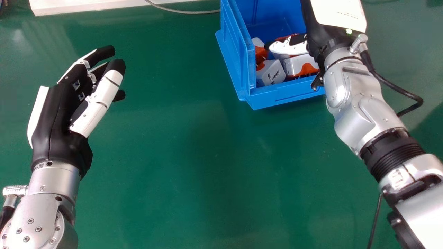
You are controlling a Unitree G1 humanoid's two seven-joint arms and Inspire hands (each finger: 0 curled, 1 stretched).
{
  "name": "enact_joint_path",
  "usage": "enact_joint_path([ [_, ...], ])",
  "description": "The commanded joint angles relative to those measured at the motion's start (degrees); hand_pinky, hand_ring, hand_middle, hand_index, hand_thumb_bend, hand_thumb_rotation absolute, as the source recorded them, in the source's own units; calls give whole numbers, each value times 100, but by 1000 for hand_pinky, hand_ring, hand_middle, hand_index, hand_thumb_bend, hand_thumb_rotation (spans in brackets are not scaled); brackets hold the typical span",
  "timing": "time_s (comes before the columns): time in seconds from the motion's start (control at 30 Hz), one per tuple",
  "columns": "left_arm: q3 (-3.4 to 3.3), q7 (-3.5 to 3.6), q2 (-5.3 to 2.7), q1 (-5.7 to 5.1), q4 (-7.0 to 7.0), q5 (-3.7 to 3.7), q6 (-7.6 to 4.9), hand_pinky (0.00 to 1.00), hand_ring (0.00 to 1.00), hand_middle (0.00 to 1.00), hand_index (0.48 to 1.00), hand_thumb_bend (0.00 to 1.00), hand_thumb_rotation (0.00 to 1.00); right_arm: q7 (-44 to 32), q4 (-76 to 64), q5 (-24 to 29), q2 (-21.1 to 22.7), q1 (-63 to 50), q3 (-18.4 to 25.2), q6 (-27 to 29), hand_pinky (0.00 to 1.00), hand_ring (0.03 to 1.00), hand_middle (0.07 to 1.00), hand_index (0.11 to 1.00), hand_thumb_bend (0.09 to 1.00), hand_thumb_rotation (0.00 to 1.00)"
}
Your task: Pick all objects and put in blue box
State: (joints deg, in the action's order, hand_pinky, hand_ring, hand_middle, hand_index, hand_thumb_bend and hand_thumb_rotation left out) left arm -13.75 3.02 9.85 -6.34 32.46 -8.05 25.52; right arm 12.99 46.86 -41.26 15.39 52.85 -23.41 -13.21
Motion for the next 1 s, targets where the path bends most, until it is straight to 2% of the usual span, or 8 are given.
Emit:
enact_joint_path([
  [0.0,2,17,35,7,22,15,-137,721,797,774,786,530,520,101,-112,-8,67,214,78,-52,954,1000,1000,1000,463,477],
  [0.3,-13,78,17,34,-26,-8,-179,717,795,773,787,535,527,131,-993,115,208,-322,267,70,953,1000,1000,1000,454,477],
  [0.53,-54,109,33,63,-92,-34,-214,715,794,772,788,538,529,355,-2348,49,384,-1239,492,335,956,1000,1000,1000,398,406],
  [0.8,-124,162,76,137,-225,-65,-264,718,796,773,790,538,532,665,-4810,-171,404,-3080,848,417,978,1000,1000,1000,324,297],
  [0.97,-140,196,93,148,-241,-51,-292,724,799,776,793,533,531,616,-6244,-141,284,-4355,956,563,985,1000,1000,1000,290,273],
])
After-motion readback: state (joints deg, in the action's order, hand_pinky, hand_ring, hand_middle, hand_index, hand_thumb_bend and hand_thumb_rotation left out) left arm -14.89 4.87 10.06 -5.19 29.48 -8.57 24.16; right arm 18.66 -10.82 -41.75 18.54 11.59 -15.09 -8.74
